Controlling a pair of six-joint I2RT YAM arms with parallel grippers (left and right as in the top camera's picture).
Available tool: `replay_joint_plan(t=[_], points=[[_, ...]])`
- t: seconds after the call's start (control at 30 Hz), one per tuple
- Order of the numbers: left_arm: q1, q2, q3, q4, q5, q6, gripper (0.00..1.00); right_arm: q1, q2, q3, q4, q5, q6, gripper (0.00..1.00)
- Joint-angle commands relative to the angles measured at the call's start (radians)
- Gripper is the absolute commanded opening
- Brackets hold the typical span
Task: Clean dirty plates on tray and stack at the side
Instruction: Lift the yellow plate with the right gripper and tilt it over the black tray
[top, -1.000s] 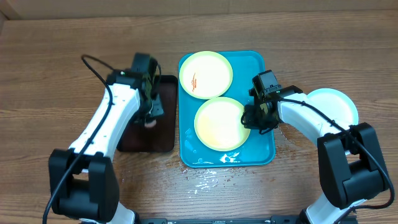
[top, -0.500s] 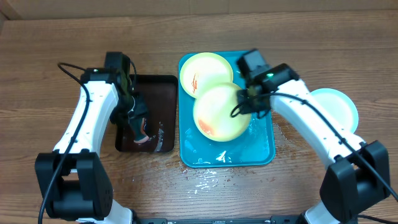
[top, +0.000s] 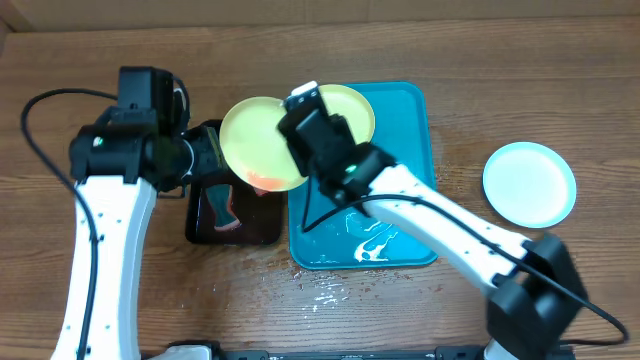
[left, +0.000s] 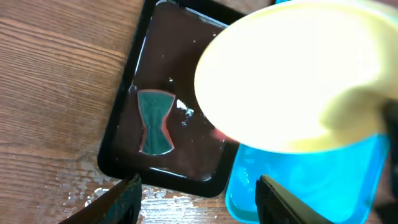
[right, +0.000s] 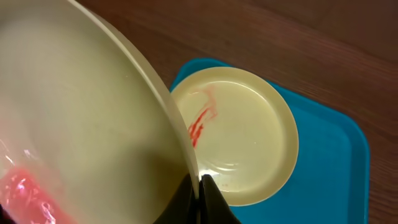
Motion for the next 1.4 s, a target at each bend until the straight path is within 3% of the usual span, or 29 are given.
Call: replay_joint_plan(t=[0.0,0.5,0.9,1.37], points=[[0.001,-0.065,0.019,-0.011,0.013,0.023,0.59,0.038,0.038,0.018,0.012,0.221,-0.001,0.04],[0.001,-0.124,0.019,-0.009,0.01,0.022,0.65,0.264,0.035,0.02,-0.014,0.738,-0.006,0.04],[0.001,-0.127,0.02,-0.009,0.01,0.014,0.62,0.307,0.035,0.02,-0.014,0.768,-0.031,0.04],[0.001,-0.127,0.02,-0.01,0.008,0.015,0.66,0.297,0.035,0.02,-0.015,0.765,-0.008,0.04]])
